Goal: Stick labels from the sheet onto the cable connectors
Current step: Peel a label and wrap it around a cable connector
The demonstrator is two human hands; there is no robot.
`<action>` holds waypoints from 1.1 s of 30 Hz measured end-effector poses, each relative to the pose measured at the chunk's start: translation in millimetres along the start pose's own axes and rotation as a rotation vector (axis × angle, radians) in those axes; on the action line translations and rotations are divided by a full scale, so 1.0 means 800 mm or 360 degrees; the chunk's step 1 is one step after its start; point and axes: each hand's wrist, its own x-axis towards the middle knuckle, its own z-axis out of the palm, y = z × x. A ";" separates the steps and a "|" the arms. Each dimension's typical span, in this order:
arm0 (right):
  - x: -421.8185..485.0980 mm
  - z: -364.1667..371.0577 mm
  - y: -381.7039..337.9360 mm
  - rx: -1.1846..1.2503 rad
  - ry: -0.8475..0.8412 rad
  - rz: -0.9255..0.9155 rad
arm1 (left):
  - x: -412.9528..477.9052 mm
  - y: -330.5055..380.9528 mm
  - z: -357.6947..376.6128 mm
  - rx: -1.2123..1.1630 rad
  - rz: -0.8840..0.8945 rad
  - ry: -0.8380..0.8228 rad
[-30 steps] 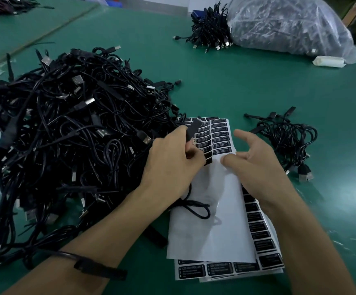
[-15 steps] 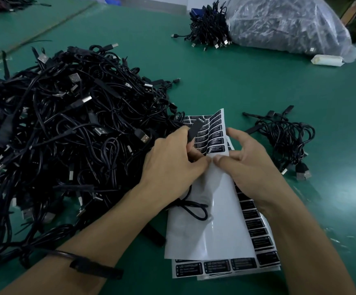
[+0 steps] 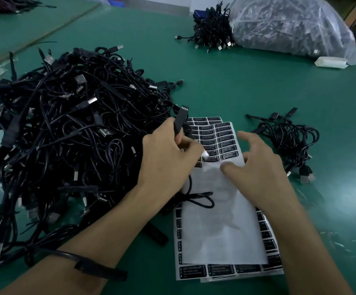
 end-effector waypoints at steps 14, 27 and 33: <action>-0.014 0.033 -0.026 -0.0344 0.0364 -0.0636 | 0.002 0.001 0.003 0.0013 -0.0015 0.0045; -0.010 0.033 -0.028 0.0271 0.0394 -0.0401 | 0.000 0.006 0.002 -0.0153 -0.0040 -0.0051; -0.003 0.025 -0.028 0.1007 0.0157 -0.0179 | 0.001 0.006 -0.002 -0.0245 -0.0158 -0.0143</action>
